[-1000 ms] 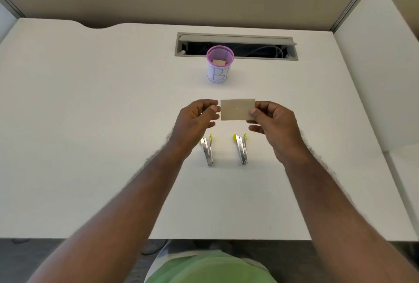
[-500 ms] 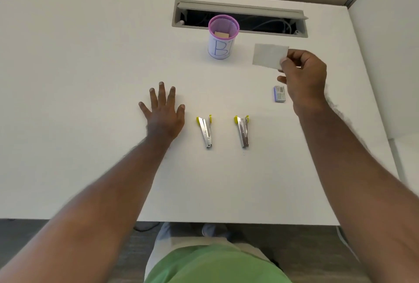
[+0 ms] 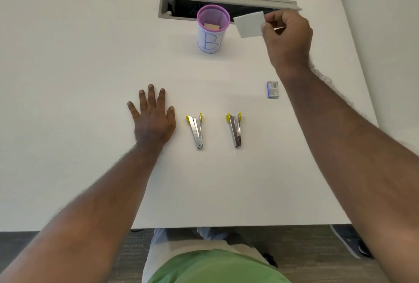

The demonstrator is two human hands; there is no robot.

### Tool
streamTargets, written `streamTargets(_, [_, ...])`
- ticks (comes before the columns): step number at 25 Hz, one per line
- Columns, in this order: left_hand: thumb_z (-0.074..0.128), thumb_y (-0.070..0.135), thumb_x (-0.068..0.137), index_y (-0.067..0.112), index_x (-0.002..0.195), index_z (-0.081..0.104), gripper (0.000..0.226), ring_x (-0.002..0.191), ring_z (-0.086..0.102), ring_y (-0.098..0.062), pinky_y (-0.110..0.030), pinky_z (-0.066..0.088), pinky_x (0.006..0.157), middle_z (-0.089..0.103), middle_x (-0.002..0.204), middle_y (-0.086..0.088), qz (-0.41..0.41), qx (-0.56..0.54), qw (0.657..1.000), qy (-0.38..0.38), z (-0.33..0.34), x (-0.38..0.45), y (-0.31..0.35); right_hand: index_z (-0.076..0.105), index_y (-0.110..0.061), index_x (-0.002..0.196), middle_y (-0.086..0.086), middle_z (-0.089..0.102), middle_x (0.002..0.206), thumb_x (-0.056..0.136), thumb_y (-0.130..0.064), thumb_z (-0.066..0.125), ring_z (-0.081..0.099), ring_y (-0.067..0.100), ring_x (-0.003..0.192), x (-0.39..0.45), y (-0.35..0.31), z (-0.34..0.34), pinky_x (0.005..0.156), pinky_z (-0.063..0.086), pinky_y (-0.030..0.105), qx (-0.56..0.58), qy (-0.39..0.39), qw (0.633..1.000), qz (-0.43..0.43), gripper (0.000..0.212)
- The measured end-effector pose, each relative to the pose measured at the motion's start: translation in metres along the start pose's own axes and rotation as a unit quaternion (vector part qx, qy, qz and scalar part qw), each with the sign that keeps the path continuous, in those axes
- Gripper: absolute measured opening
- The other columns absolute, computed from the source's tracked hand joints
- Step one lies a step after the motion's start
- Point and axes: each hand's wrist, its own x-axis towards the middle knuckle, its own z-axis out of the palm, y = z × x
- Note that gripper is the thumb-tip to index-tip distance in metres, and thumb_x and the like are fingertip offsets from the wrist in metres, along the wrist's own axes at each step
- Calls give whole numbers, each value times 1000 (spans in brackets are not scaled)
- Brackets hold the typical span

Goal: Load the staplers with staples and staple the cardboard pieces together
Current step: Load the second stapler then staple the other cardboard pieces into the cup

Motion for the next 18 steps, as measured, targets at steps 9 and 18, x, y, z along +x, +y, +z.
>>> streamTargets(9, [32, 37, 99, 19, 153, 25, 58, 151, 10, -31, -62, 8, 117, 15, 164, -8, -11, 3, 1000, 9, -3, -1, 6, 71, -20, 100, 1, 66, 107, 89, -22, 54, 62, 15, 96, 41, -26, 49, 81, 50, 30, -138, -65, 981, -119, 21])
streamTargets(18, [32, 37, 100, 21, 155, 19, 58, 152, 3, -28, -60, 3, 118, 6, 165, -4, -22, -2, 1000, -4, -8, 0, 8, 69, -17, 113, 8, 60, 120, 92, -24, 54, 55, 28, 111, 56, -31, 100, 74, 43, 34, -316, -149, 926, -143, 27])
